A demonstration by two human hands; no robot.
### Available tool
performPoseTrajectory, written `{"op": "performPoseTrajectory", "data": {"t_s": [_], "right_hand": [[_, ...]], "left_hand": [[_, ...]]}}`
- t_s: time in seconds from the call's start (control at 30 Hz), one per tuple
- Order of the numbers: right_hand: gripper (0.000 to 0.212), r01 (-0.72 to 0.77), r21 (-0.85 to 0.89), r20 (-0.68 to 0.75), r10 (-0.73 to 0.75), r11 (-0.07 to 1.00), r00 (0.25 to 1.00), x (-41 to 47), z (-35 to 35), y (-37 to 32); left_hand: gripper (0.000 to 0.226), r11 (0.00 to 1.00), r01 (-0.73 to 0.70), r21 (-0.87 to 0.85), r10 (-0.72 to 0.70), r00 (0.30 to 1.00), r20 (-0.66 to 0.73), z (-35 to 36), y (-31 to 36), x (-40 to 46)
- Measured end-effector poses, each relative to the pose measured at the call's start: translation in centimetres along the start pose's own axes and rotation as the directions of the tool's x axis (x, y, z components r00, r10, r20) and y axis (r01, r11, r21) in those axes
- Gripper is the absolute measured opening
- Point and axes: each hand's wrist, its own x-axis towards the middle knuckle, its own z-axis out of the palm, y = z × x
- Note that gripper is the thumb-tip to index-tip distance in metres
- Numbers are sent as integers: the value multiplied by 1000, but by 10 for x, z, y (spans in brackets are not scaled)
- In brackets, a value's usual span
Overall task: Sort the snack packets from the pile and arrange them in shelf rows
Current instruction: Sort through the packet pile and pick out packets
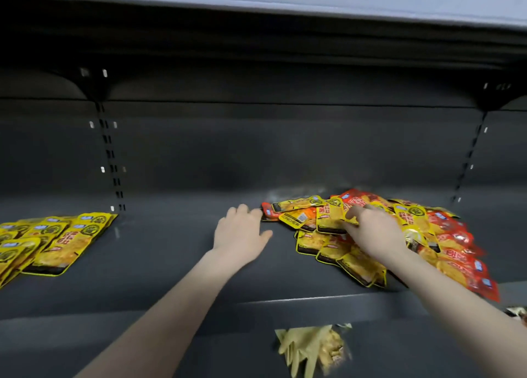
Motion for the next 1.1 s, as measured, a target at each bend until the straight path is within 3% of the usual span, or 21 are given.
{"op": "performPoseTrajectory", "data": {"t_s": [0.33,0.5,0.67,0.8,0.97,1.1], "right_hand": [[29,-39,37,-14,40,999,999,-24,11,46],[26,-77,54,-64,80,996,995,-33,24,56],[27,-99,74,-96,106,992,990,-34,28,56],[27,-103,95,-116,114,990,987,-34,28,57],[27,-98,86,-110,107,991,988,-34,29,58],[23,-61,55,-134,68,997,989,-34,33,57]], "left_hand": [[52,998,-62,14,60,989,138,42,71,6],[55,983,149,-106,-132,979,154,51,94,18],[52,885,375,-277,-299,913,279,48,96,34],[49,844,411,-345,-288,889,355,43,88,37],[27,746,430,-509,-198,873,447,38,60,21],[22,792,407,-455,-133,842,522,18,27,1]]}}
